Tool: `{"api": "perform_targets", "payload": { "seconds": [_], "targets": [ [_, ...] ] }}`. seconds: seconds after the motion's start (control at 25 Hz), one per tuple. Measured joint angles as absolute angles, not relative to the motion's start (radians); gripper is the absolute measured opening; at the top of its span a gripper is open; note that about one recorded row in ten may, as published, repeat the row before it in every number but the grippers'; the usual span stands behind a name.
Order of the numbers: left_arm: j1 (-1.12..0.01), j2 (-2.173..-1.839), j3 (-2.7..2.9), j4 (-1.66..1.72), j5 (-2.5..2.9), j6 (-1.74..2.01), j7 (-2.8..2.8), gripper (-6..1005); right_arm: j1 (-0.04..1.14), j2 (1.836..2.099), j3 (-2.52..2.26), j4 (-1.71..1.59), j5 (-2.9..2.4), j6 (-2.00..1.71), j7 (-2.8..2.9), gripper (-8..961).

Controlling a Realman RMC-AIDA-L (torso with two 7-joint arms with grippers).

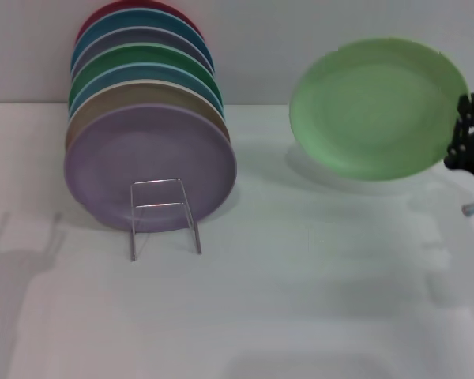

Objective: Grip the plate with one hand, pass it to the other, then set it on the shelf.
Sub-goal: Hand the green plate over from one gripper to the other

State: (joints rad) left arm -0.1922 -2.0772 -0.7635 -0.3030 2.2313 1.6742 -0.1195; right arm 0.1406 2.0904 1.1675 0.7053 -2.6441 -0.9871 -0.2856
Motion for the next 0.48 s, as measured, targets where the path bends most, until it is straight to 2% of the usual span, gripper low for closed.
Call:
{"api": "perform_targets", "payload": {
  "seconds": [0.48],
  "targets": [
    [-0.178, -2.077, -0.574, -0.307, 2.233, 1.668, -0.116, 809, 0.067, 2.091, 0.906, 0.677, -2.562, -1.163, -0.288, 17]
  ]
}}
